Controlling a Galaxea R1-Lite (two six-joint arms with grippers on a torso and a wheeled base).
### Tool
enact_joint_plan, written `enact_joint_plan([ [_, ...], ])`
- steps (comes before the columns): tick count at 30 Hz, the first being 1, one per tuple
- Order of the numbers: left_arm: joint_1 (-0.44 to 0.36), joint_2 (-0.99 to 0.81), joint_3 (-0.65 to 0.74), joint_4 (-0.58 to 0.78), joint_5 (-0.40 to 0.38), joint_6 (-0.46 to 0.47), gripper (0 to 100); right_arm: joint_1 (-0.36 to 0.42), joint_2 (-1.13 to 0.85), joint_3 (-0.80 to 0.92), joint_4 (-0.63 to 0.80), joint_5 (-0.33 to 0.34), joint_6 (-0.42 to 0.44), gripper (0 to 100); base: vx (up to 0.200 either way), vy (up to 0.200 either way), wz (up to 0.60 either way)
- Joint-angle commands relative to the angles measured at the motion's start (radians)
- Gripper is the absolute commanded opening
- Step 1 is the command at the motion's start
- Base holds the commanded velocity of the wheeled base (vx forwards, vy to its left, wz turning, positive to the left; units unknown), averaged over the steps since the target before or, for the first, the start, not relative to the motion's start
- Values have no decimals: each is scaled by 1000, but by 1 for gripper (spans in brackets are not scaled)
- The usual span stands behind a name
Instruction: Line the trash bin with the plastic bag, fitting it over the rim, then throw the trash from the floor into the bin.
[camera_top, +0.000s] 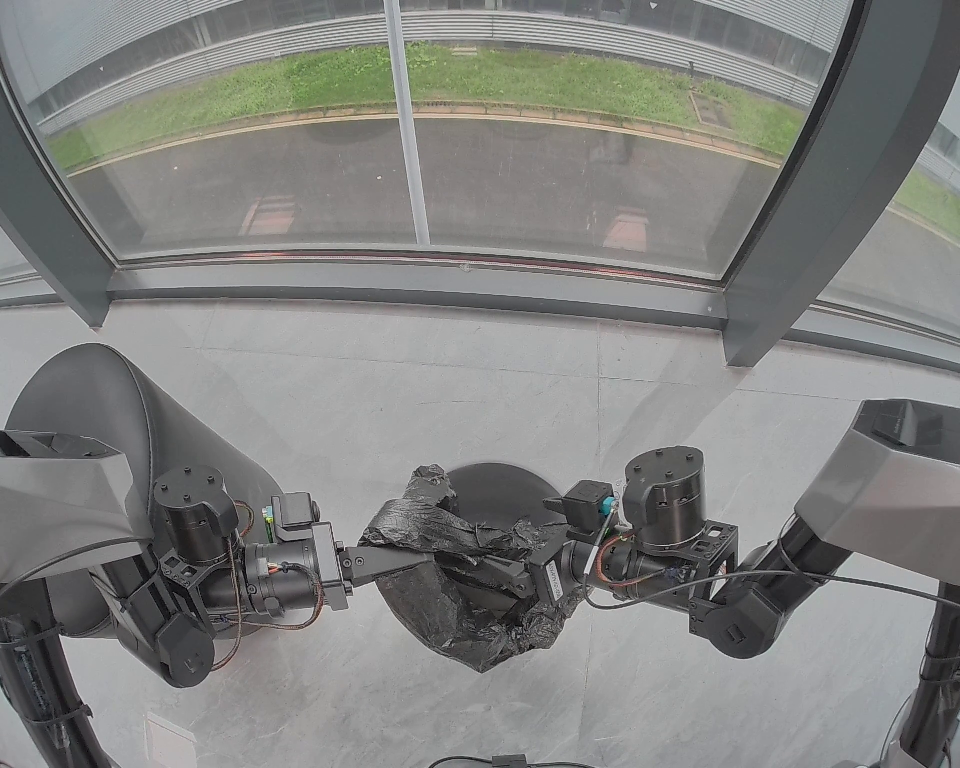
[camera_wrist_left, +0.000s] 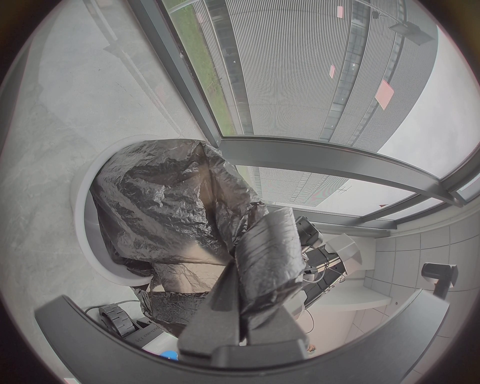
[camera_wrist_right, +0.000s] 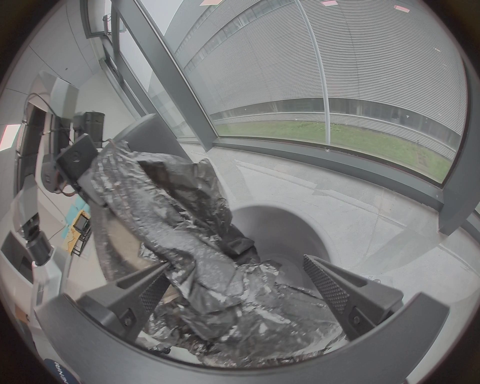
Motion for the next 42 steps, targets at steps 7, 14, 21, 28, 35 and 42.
enact_joint_plan([
  [7,-17,-20,4,1,29,4,0,-18,64,-60,-19,-71,2,100,0,0,0],
  [14,-20,-69,15,16,58,16,0,-23,41,-57,-19,-72,0,100,0,0,0],
  [21,-61,-73,15,178,299,361,0,-33,29,-60,-19,-72,-1,100,0,0,0],
  [28,-237,-23,-53,277,893,659,0,-41,30,-63,-19,-72,0,100,0,0,0],
  [35,-285,22,-91,244,1069,807,0,-58,37,-73,-21,-103,2,100,0,0,0],
  [42,-277,16,-90,243,1069,800,0,-63,66,-99,-42,-140,5,100,0,0,0],
])
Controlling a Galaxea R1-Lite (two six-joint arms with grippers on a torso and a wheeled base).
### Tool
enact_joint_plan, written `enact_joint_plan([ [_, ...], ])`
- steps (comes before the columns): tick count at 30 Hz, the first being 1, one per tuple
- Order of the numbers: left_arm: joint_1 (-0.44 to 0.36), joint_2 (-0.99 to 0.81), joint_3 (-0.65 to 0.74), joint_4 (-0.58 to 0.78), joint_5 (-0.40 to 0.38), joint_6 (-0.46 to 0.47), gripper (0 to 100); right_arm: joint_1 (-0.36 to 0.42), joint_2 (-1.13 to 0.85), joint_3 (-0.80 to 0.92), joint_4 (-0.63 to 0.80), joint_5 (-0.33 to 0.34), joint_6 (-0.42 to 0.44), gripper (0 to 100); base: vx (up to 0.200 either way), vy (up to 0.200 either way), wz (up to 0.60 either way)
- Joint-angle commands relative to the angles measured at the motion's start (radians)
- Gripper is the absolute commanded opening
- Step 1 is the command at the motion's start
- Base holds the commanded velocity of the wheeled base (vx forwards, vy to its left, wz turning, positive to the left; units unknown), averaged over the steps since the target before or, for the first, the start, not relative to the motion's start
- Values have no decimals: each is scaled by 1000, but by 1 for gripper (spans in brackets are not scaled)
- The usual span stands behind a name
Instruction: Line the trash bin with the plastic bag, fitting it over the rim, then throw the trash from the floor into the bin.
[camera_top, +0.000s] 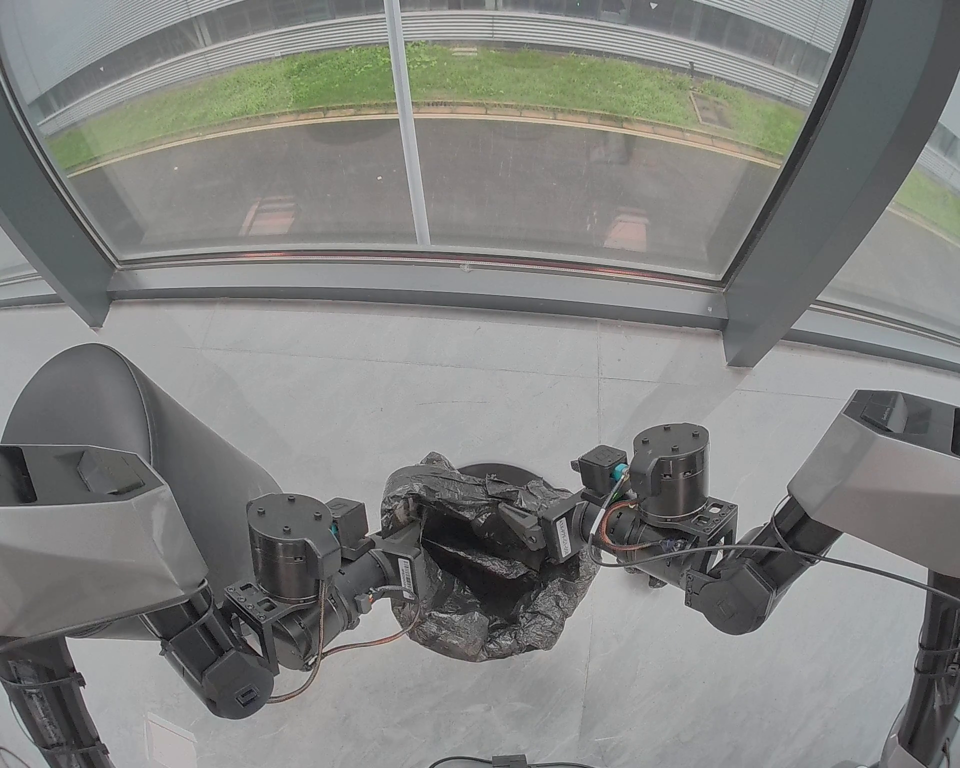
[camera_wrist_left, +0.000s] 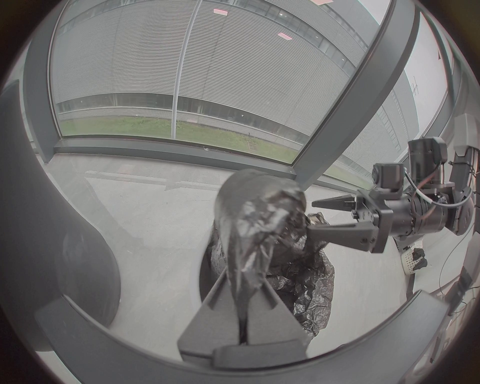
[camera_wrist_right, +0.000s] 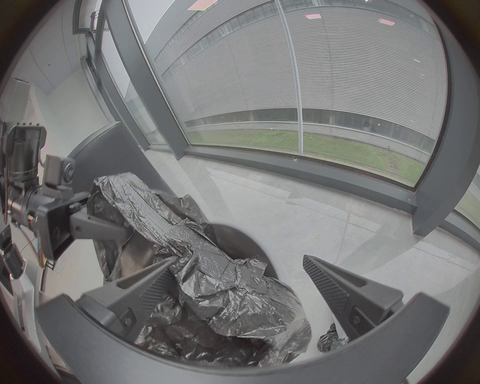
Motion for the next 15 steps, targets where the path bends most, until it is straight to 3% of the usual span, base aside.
enact_joint_plan([
  [1,-19,23,-12,4,6,-3,0,-9,32,-25,-31,-14,-2,100,0,0,0],
  [5,-18,26,-14,7,6,11,0,-9,61,-48,-90,-94,-7,100,0,0,0],
  [15,57,70,-70,10,2,63,0,-26,94,-103,-93,-142,-7,100,0,0,0],
])
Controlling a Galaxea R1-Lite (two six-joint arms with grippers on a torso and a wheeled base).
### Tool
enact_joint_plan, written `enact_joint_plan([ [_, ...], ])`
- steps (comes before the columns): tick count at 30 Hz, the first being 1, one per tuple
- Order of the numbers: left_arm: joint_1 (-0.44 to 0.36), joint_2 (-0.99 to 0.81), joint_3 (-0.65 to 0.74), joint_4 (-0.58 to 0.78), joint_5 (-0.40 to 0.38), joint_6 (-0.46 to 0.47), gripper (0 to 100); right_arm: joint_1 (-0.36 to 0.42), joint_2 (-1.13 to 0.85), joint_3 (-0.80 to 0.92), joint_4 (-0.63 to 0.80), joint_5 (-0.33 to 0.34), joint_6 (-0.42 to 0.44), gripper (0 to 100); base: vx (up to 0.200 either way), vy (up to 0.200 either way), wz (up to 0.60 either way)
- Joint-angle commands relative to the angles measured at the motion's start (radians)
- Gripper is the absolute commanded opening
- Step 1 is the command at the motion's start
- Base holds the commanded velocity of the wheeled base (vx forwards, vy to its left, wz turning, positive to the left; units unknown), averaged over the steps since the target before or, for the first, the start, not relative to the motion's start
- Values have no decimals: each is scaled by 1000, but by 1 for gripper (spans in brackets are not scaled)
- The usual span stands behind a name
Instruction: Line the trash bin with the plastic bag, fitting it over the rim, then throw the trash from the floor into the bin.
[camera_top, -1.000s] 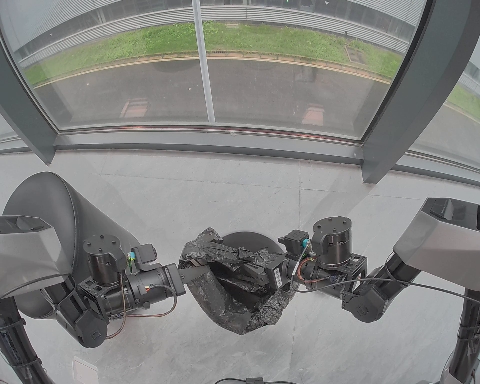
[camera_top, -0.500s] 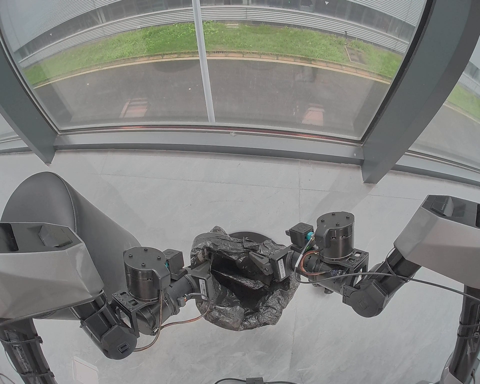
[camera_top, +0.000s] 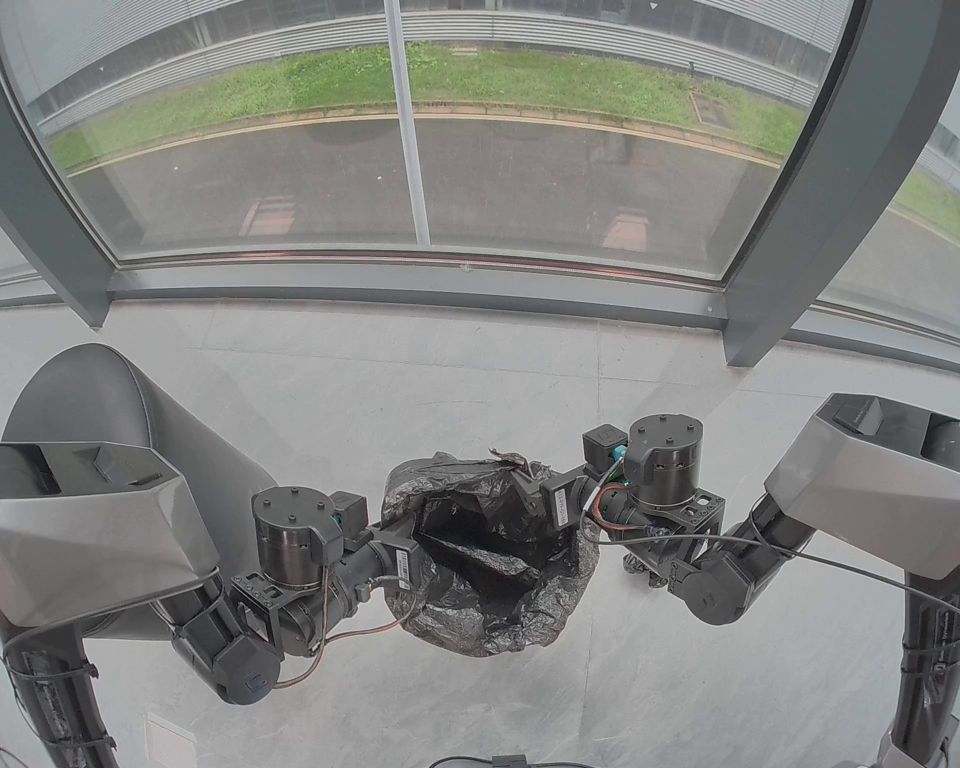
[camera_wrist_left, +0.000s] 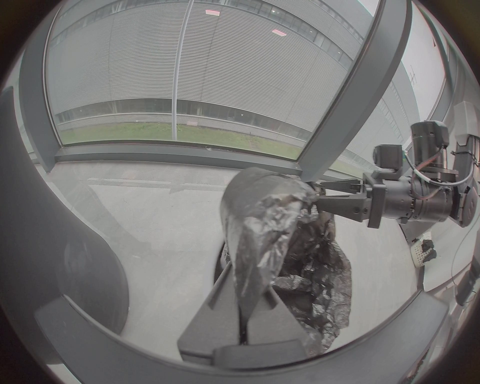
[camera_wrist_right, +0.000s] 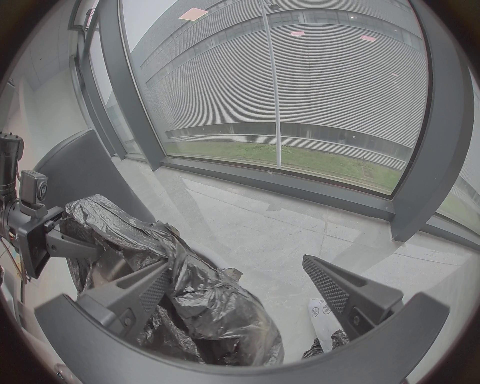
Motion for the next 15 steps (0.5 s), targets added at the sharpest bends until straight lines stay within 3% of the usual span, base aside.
enact_joint_plan([
  [1,44,28,-42,9,-2,4,0,-14,38,-42,-1,-21,-1,100,0,0,0],
  [15,113,96,-123,5,-9,6,0,-35,101,-142,-34,-30,1,100,0,0,0],
])
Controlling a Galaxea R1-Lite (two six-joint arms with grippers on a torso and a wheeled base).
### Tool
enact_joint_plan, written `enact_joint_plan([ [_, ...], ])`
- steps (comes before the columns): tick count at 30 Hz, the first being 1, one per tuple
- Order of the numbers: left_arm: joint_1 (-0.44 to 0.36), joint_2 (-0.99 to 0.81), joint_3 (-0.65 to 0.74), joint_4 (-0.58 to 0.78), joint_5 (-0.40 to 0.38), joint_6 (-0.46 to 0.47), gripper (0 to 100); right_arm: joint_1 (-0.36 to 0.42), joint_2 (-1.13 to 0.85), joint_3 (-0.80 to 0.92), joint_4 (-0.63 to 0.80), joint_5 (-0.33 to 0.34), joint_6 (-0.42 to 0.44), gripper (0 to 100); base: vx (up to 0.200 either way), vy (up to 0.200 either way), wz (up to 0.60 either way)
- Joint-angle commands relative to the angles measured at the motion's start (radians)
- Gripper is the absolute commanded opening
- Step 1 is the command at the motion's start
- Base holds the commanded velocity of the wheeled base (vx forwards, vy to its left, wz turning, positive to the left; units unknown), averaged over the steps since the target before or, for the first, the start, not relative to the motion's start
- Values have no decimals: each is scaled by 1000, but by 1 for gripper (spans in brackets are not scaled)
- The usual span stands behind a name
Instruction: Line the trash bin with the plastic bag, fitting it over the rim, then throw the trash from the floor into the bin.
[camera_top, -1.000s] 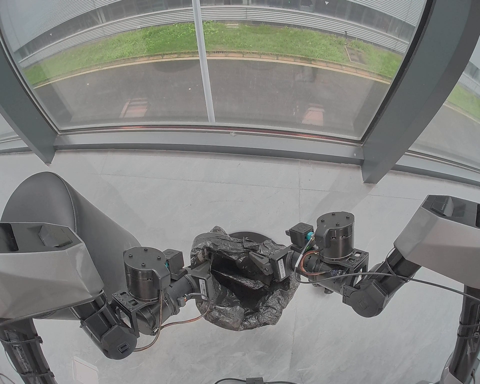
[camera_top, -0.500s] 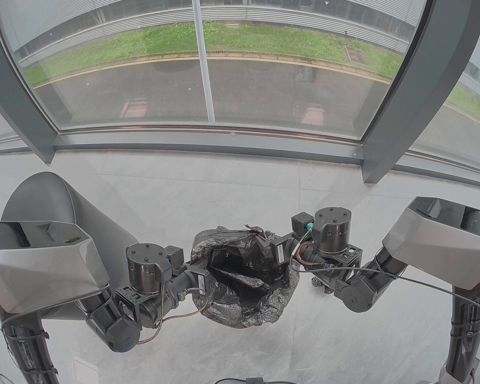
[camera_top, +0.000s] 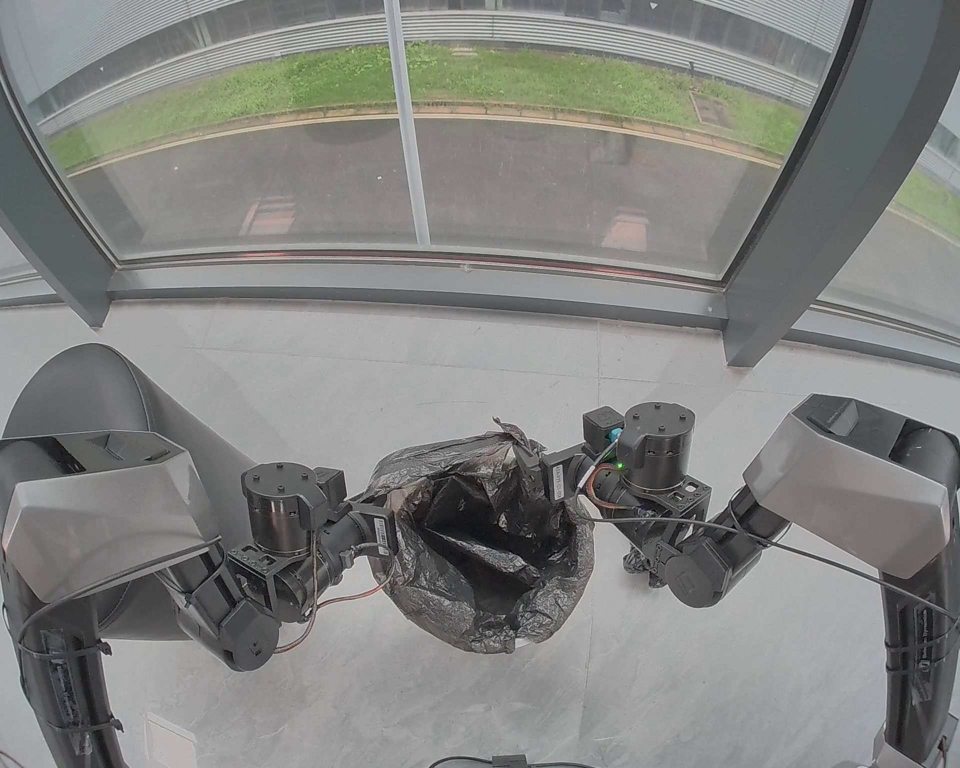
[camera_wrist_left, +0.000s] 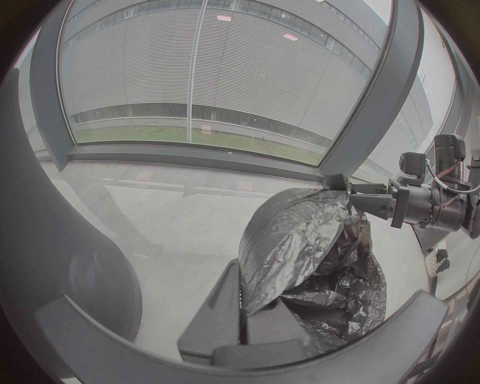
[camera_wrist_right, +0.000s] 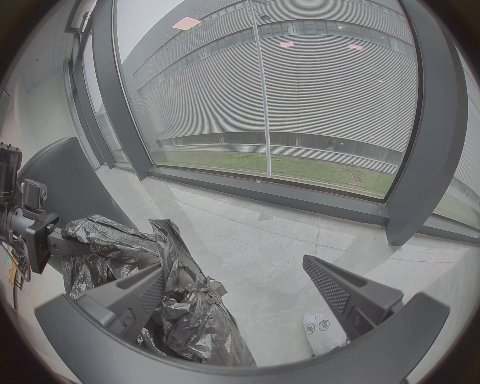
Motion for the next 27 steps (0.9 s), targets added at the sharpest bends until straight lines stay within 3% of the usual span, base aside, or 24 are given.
enact_joint_plan([
  [1,7,30,-24,0,0,-1,0,-2,21,-21,2,0,-1,100,0,0,0],
  [25,3,73,-52,-6,0,-4,0,-22,27,-27,1,14,8,100,0,0,0],
  [26,3,72,-52,-3,-2,-4,100,-22,27,-27,1,14,8,100,0,0,0],
  [27,1,72,-52,-1,0,-4,100,-20,27,-27,1,14,8,100,0,0,0],
])
